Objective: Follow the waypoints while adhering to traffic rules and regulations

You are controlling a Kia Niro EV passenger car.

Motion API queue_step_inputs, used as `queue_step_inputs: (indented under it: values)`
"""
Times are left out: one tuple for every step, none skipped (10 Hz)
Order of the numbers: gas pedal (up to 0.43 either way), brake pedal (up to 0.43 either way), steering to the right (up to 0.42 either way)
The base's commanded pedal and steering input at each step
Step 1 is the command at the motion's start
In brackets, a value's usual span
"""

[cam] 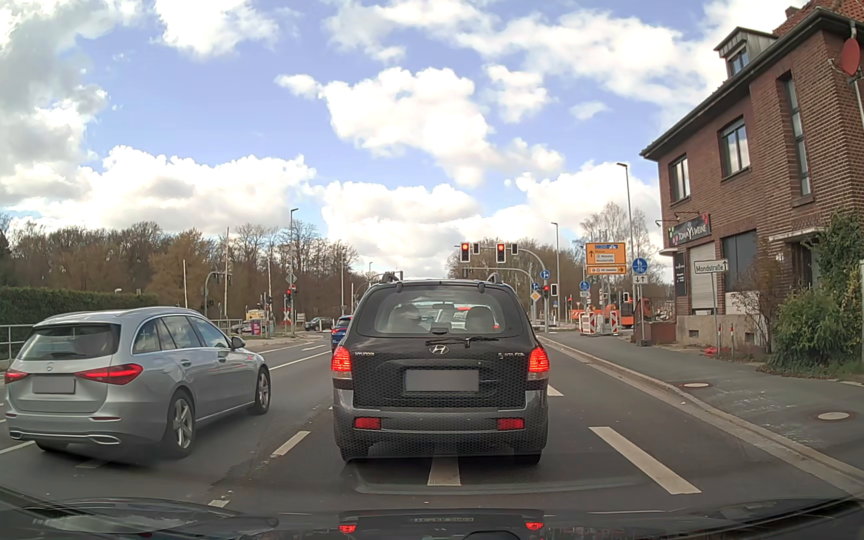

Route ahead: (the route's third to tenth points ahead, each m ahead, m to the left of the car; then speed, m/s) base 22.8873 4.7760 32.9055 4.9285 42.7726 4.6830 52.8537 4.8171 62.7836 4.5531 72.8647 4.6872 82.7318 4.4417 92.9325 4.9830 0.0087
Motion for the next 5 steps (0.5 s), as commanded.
queue_step_inputs:
  values:
    - [0.000,0.238,-0.002]
    - [0.000,0.238,-0.002]
    - [0.000,0.238,-0.002]
    - [0.000,0.238,-0.002]
    - [0.000,0.238,-0.002]
